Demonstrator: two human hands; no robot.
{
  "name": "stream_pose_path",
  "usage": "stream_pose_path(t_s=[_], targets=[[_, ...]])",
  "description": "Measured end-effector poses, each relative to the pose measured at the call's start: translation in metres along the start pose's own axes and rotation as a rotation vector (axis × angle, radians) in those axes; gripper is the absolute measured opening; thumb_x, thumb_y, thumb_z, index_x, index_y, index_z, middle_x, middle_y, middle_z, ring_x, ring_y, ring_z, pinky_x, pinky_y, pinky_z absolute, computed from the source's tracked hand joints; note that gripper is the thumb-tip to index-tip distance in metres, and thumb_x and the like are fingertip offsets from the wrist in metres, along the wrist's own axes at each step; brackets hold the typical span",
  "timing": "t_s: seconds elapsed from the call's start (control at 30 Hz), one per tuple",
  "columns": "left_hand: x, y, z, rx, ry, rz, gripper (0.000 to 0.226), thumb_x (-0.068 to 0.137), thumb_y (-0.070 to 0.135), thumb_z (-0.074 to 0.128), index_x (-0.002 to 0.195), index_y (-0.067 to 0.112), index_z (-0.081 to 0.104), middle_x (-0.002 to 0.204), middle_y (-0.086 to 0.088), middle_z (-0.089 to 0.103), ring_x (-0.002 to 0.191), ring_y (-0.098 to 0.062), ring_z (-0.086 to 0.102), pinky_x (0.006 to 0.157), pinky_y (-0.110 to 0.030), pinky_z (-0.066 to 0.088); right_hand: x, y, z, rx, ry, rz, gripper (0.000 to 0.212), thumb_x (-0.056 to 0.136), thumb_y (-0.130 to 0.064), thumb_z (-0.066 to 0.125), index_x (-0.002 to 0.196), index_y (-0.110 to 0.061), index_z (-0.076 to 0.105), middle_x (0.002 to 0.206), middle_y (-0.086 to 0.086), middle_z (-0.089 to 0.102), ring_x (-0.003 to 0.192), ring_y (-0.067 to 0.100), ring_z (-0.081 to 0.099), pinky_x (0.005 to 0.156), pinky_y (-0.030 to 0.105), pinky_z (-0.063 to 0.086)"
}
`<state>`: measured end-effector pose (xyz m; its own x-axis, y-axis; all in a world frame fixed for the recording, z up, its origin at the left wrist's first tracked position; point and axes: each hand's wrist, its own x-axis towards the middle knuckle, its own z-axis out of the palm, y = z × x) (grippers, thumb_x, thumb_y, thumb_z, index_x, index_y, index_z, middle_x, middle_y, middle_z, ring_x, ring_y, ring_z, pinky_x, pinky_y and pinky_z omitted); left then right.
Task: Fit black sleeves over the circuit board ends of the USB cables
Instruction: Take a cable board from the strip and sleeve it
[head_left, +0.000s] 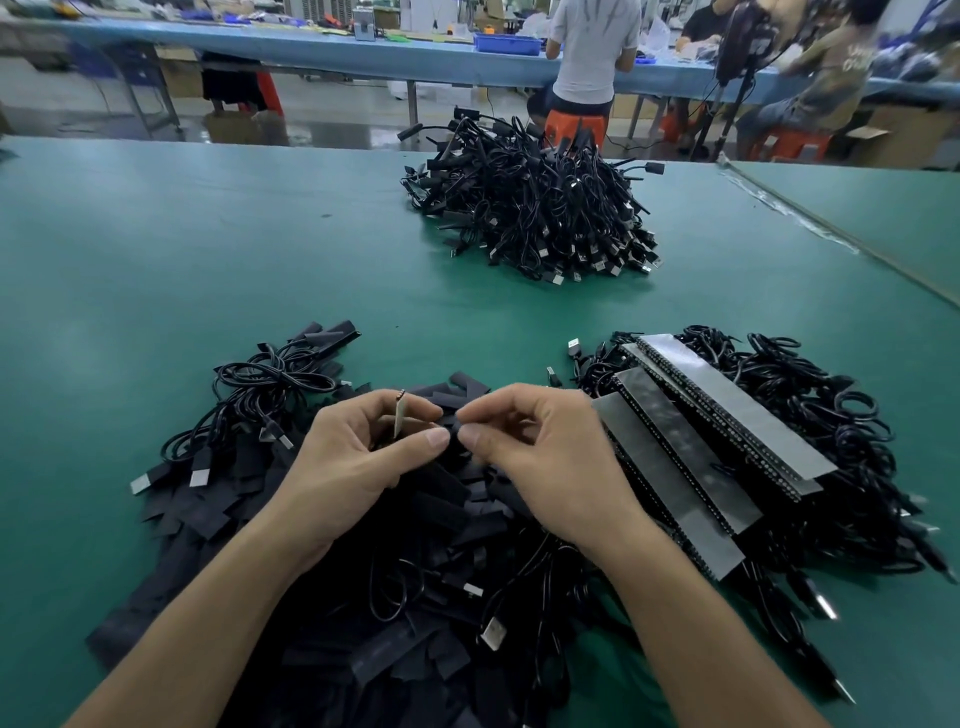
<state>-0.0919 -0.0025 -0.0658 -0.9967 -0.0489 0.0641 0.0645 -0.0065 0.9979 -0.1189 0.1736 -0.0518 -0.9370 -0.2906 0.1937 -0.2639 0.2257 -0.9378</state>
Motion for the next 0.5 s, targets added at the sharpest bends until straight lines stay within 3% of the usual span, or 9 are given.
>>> stream_pose_path(t_s=[0.13, 0.2, 0.3, 0.4, 0.5], targets=[[0.0001, 0.0003, -0.0019, 0.046, -0.023, 0.01, 0.01, 0.08, 0.008, 0.075, 0.087, 0.005, 0.069, 0.058, 0.007, 0.062, 0.045, 0.0, 0.046, 0.042, -0.008, 0.034, -0.0025, -0.0011, 0.0065, -0.022, -0.093, 0.027, 0.017, 0.09, -0.01, 0.068, 0.09, -0.026, 0.073, 0.074, 0.004, 0.073, 0.073, 0.021, 0.069, 0.076, 0.041, 0.058], [0.0005, 0.0003, -0.002, 0.038, -0.018, 0.004, 0.013, 0.077, 0.011, 0.076, 0.086, 0.005, 0.069, 0.057, 0.007, 0.061, 0.044, -0.001, 0.045, 0.041, -0.009, 0.033, -0.0028, 0.0, 0.007, -0.053, -0.087, 0.011, 0.015, 0.088, -0.011, 0.07, 0.094, -0.025, 0.073, 0.076, 0.0, 0.072, 0.072, 0.014, 0.068, 0.073, 0.034, 0.058], [-0.0001, 0.0017, -0.0018, 0.032, -0.005, -0.011, 0.024, 0.069, 0.02, 0.078, 0.088, 0.007, 0.069, 0.061, 0.002, 0.065, 0.042, -0.002, 0.043, 0.04, -0.01, 0.034, -0.0044, 0.0017, 0.0067, -0.195, -0.125, -0.035, 0.023, 0.077, -0.019, 0.081, 0.098, -0.026, 0.074, 0.073, -0.014, 0.067, 0.063, -0.003, 0.059, 0.064, 0.012, 0.045], [0.0002, 0.0003, -0.0028, 0.06, 0.013, -0.027, 0.028, 0.065, 0.025, 0.079, 0.089, 0.011, 0.071, 0.061, 0.002, 0.066, 0.041, -0.003, 0.044, 0.039, -0.01, 0.034, -0.0045, 0.0033, 0.0075, -0.277, -0.096, -0.099, 0.022, 0.076, -0.021, 0.082, 0.097, -0.027, 0.077, 0.075, -0.017, 0.068, 0.067, -0.005, 0.059, 0.066, 0.011, 0.042], [0.0009, -0.0016, -0.0038, 0.064, 0.018, -0.04, 0.027, 0.066, 0.032, 0.077, 0.087, 0.015, 0.072, 0.058, 0.004, 0.062, 0.041, -0.004, 0.046, 0.038, -0.01, 0.033, -0.0044, 0.0039, 0.0074, -0.204, -0.034, -0.117, 0.022, 0.076, -0.021, 0.081, 0.097, -0.027, 0.077, 0.078, -0.02, 0.072, 0.071, -0.004, 0.065, 0.068, 0.011, 0.046]])
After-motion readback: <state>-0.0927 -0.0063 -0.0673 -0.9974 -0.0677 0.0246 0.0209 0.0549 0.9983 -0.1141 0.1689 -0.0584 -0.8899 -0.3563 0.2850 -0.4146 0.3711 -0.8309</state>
